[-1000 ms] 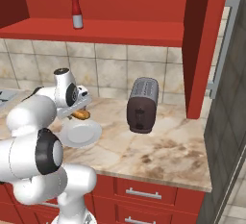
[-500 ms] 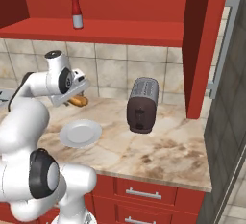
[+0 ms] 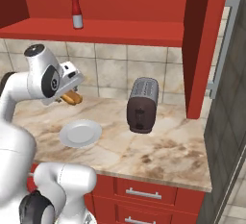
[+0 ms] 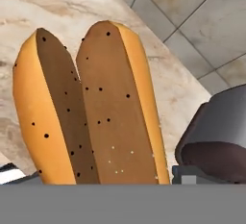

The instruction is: Move the hot dog bun to the plate on the dining table and place the condiment next to that plate. Then navigate to the fridge and take the sausage and place it on the plate as well.

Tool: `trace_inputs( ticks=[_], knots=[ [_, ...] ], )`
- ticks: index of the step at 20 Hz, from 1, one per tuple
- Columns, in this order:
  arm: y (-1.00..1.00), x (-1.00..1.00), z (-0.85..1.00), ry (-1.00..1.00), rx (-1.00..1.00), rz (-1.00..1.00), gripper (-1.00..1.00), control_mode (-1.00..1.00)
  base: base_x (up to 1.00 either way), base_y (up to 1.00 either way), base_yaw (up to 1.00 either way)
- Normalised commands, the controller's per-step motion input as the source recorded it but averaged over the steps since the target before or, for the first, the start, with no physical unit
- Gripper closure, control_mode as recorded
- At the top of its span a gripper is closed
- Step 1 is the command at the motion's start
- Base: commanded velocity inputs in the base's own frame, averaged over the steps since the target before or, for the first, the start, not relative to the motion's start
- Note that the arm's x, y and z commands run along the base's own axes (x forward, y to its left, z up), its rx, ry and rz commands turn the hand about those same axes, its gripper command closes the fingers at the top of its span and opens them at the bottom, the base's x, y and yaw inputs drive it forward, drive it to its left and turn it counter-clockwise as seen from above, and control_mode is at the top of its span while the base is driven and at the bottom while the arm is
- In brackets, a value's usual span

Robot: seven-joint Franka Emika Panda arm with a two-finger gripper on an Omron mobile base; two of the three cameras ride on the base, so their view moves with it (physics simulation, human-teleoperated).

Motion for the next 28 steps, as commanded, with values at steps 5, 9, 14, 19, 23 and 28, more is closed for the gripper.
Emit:
trace_inputs(
  ticks=[5, 9, 14, 19, 23, 28],
  knots=[
    [-0.24, -0.65, 0.46, -0.26, 0.00, -0.14, 1.00, -1.00, 0.00, 0.00, 0.00],
    [-0.20, -0.50, 0.03, -0.10, 0.03, -0.19, 1.00, -1.00, 0.00, 0.00, 0.00],
    [-0.02, -0.09, -0.07, 0.03, 0.01, -0.01, 1.00, -1.00, 0.00, 0.00, 0.00],
    [0.02, -0.02, -0.02, 0.00, 0.00, 0.00, 1.00, 1.00, -0.46, 0.10, -0.37],
    [0.00, 0.00, 0.00, 0.00, 0.00, 0.00, 1.00, 1.00, -0.73, 0.17, -0.77],
    [0.00, 0.00, 0.00, 0.00, 0.00, 0.00, 1.00, 1.00, -0.55, 0.14, -0.87]
  ],
)
